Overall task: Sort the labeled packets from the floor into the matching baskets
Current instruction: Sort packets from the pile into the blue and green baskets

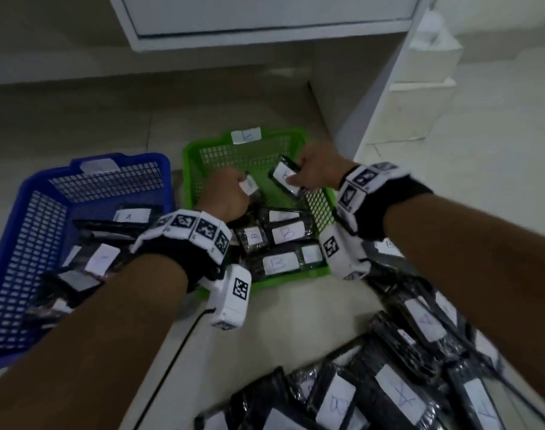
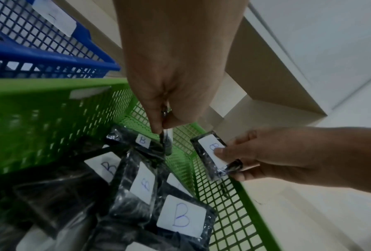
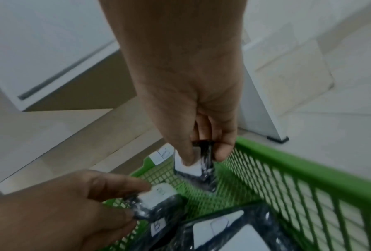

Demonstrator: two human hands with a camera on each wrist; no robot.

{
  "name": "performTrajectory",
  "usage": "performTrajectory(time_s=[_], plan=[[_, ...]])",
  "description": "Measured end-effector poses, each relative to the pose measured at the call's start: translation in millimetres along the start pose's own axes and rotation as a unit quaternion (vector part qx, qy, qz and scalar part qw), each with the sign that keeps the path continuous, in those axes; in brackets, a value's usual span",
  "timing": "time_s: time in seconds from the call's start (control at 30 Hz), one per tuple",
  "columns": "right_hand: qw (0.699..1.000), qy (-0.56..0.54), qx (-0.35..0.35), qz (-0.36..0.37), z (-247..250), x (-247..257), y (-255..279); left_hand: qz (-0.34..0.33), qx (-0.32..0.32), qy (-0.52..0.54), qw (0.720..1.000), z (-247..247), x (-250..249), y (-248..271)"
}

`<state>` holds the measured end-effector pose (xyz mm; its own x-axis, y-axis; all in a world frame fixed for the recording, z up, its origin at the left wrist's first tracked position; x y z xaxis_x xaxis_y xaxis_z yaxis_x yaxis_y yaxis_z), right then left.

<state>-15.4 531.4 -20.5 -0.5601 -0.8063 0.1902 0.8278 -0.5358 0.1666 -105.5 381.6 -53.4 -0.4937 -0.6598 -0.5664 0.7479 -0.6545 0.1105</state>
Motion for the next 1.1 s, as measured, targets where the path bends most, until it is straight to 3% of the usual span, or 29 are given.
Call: performTrajectory(time_s=[0.1, 0.2, 0.33, 0.47, 0.6, 0.77, 0.9, 1.03, 1.1], plan=[[1.000, -0.004, 0.006, -0.025, -28.3, -1.8, -7.6, -0.021, 0.017, 0.030, 0.999, -11.4, -0.7, 6.8], [1.000, -0.011, 0.002, 0.003, -38.0, -2.1, -6.4, -0.043, -0.009, 0.053, 0.998, -5.2, 3.3, 17.1], [0.994, -0.044, -0.088, 0.046, -10.8, -16.1, 12.2, -0.121, -0.050, 0.019, 0.991, 6.5, -16.4, 35.2], [0.987, -0.076, -0.135, 0.031, 25.3, -59.3, 50.3, -0.214, -0.061, -0.055, 0.973, -5.5, -71.3, 69.3], [0.996, -0.036, -0.071, -0.039, 18.7, -117.8, 84.1, -0.288, -0.027, -0.099, 0.952, -46.4, -120.7, 102.5], [0.993, -0.043, -0.027, -0.110, -15.2, -183.9, 129.4, -0.363, 0.054, -0.194, 0.910, -119.2, -164.1, 127.3], [0.988, -0.051, -0.025, -0.146, -32.6, -223.9, 151.0, -0.452, -0.001, -0.308, 0.837, -152.2, -185.6, 141.3], [0.983, -0.089, -0.020, -0.160, -43.1, -236.8, 159.9, -0.400, 0.044, -0.425, 0.811, -177.1, -171.5, 133.1], [0.980, -0.104, -0.037, -0.166, -46.7, -239.4, 160.3, -0.385, 0.051, -0.423, 0.819, -182.9, -168.7, 132.4]])
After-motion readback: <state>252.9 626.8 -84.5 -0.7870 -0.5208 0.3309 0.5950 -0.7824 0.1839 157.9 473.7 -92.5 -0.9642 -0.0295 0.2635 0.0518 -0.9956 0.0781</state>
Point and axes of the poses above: each hand's wrist, its own y-axis away from the middle knuckle, its own z-axis out of the back of the hand, x = y × z, the point moved 8 cm from there along -y, towards the middle knuckle, and after that the axes turned 5 degrees about -x, right-handed, at the moved point
